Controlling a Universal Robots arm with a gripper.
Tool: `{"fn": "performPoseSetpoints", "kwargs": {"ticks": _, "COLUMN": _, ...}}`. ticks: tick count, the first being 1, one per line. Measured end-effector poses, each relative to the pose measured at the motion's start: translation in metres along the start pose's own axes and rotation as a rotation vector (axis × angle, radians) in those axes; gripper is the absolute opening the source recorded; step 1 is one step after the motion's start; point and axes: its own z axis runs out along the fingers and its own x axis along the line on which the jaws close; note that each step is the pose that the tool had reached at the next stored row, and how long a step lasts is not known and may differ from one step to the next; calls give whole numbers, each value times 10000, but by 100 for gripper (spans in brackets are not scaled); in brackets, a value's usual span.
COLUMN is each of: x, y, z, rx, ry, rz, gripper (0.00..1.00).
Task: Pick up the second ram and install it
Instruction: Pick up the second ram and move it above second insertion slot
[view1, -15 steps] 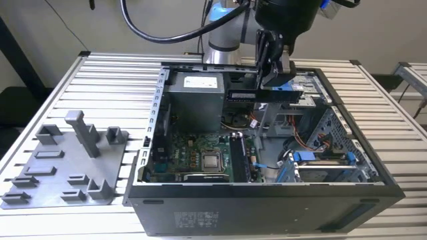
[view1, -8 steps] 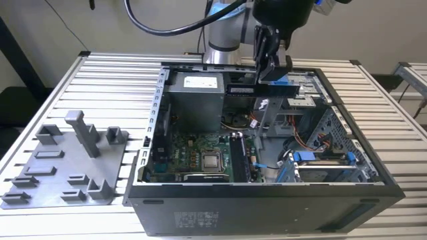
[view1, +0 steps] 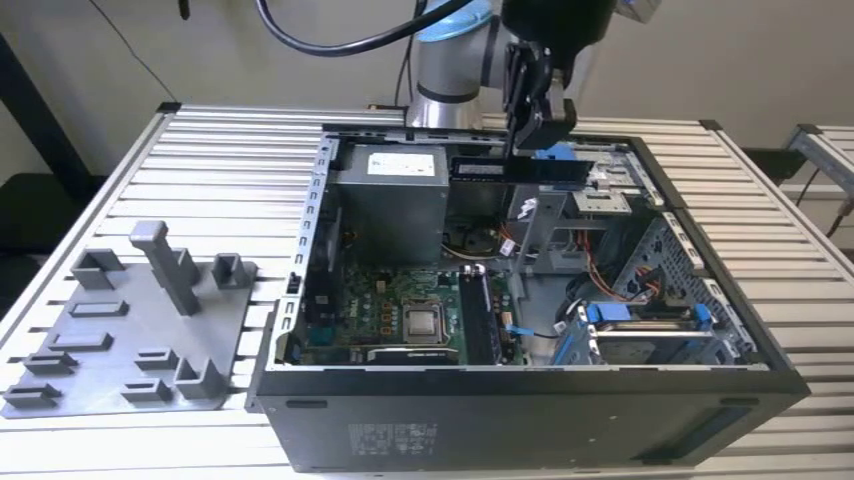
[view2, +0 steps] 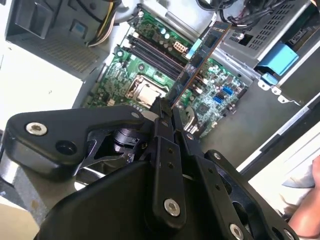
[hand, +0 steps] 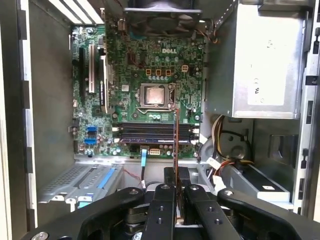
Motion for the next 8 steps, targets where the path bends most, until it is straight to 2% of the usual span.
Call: {"fn": "performPoseSetpoints", "kwargs": {"ticks": 8, "x": -162, "y": 4, "z": 1, "rx": 0, "ry": 0, "rz": 30, "gripper": 14}}
